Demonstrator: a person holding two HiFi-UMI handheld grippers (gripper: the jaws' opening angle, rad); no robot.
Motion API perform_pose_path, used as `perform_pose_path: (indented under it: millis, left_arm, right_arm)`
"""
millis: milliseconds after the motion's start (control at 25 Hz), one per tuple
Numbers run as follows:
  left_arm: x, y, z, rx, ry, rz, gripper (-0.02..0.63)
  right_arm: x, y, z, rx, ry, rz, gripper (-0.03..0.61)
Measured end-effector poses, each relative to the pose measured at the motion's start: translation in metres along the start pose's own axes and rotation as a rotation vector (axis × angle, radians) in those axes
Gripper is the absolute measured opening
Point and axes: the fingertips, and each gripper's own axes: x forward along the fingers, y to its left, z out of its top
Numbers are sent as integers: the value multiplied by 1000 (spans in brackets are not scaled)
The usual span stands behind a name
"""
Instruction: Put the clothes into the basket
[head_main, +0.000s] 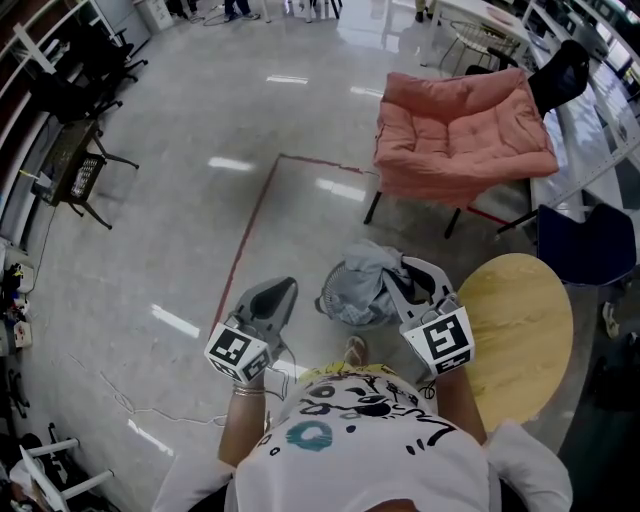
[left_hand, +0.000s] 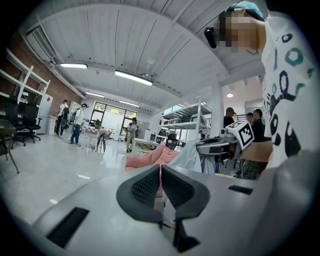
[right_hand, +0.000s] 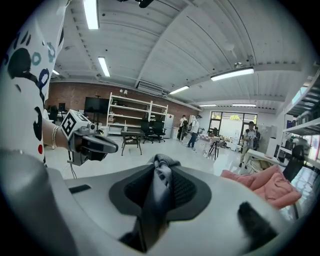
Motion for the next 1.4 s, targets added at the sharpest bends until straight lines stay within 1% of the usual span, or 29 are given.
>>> perform_pose_path:
  millis: [160,400,520,720,800,960,1040,1200,1400]
  left_arm:
    - [20,5,-3,-4,17,7,17]
    - [52,4,-1,13,26,-1,17]
    - [66,5,-5,13,45,-11,17]
    - [84,8,-9,22,65,-64,17]
    - [92,13,-10,22,78,-100,17]
    - [121,31,-6,39,119,-181,17]
    - [135,36,3,55,136,-248,17]
    - [162,38,17,120,154,-398,17]
    - [184,47,12,141,193,-563,17]
  right_arm:
    - [8,-7,-10,6,11,37,86]
    - [16,-24,-23,-4,9,75,86]
    - [21,-35,-33,13,21,69,86]
    - [22,-40,-48,38,46,38,86]
    - [24,-39,-51,47,63,19,86]
    - [33,-44,-46,33,73,11,86]
    - [35,-45,-41,50,77,0,86]
    - [43,-40,-43,79,117,-39,86]
    - [61,-35,-55,121,180,-147,86]
